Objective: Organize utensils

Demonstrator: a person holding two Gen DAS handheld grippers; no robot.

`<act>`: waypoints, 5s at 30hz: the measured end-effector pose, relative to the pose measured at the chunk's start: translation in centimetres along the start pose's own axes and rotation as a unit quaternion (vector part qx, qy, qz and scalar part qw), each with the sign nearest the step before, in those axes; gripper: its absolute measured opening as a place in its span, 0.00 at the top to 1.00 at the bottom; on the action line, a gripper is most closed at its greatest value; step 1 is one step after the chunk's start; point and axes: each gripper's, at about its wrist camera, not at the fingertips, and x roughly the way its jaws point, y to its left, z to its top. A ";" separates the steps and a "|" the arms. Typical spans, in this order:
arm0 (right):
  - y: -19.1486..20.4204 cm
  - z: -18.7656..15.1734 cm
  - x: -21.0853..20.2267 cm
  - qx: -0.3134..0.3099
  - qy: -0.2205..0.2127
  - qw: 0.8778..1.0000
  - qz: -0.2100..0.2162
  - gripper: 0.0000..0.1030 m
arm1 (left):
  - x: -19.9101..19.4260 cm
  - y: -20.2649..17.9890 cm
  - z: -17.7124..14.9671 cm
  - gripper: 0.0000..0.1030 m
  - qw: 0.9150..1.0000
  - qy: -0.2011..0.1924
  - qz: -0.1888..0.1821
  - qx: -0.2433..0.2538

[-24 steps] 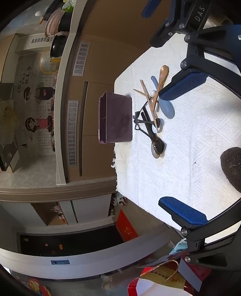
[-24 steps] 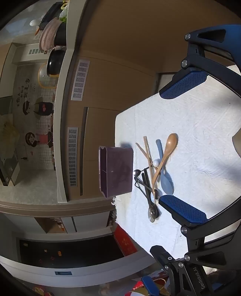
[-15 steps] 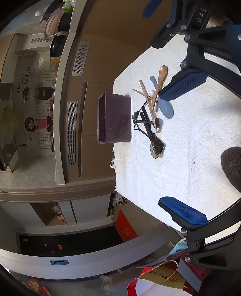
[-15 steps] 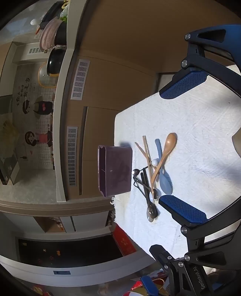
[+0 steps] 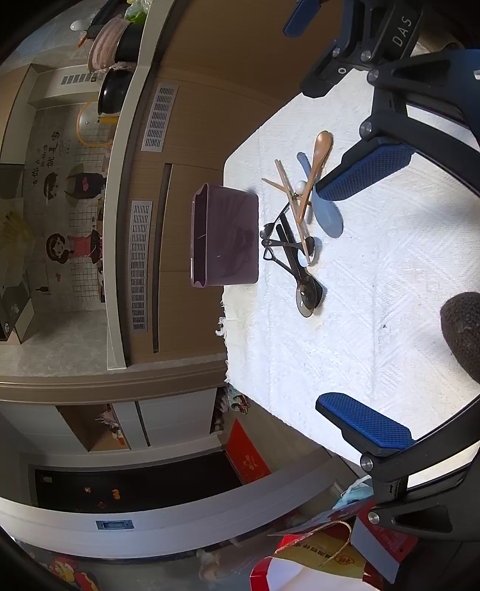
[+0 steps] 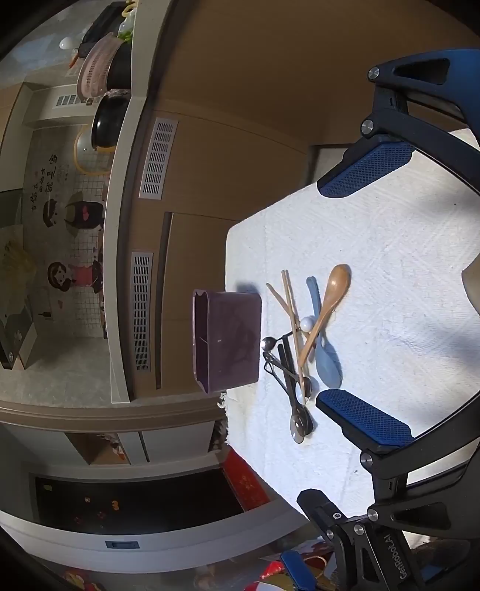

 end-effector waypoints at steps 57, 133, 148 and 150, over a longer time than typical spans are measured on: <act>0.2 0.2 0.6 0.001 0.011 1.000 0.007 0.00 | 0.4 0.0 -0.5 0.00 1.000 0.010 -0.003 -0.002; 7.1 0.7 20.4 -0.262 0.171 0.945 0.095 0.85 | 16.1 8.0 3.1 0.00 0.993 0.098 -0.058 0.015; -1.7 4.2 16.1 -0.101 0.142 0.978 0.115 0.88 | 16.7 -0.8 3.7 0.02 0.971 0.098 -0.146 0.161; -2.3 4.1 16.0 -0.091 0.139 0.980 0.113 0.88 | 16.9 -2.2 3.9 0.06 0.957 0.107 -0.192 0.189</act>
